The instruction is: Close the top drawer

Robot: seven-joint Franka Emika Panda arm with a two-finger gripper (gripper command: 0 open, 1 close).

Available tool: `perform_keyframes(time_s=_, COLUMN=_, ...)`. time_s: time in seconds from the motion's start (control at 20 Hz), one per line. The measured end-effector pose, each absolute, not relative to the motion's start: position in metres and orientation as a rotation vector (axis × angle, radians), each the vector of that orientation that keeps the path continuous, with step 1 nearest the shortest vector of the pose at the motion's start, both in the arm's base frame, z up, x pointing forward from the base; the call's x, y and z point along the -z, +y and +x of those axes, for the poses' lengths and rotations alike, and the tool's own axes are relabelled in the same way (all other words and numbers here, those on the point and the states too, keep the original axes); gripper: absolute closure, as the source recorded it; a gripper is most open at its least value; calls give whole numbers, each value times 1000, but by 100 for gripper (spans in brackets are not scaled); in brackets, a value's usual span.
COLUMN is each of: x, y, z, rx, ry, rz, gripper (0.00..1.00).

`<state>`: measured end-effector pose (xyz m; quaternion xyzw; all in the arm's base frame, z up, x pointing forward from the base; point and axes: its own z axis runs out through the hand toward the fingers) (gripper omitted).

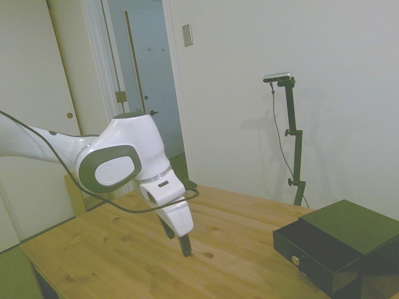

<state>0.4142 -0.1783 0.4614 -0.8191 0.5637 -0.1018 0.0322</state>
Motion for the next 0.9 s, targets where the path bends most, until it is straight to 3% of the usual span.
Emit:
perform_keyframes(time_s=0.65, x=-471, y=-341, z=449, rx=398, ry=1994, rz=-2414, gripper=0)
perform_keyframes(time_s=0.7, x=-472, y=-347, z=452, rx=401, ry=2003, rz=-2409, gripper=100)
perform_keyframes(time_s=0.9, x=-472, y=-355, z=462, rx=409, ry=2016, rz=-2406, gripper=100)
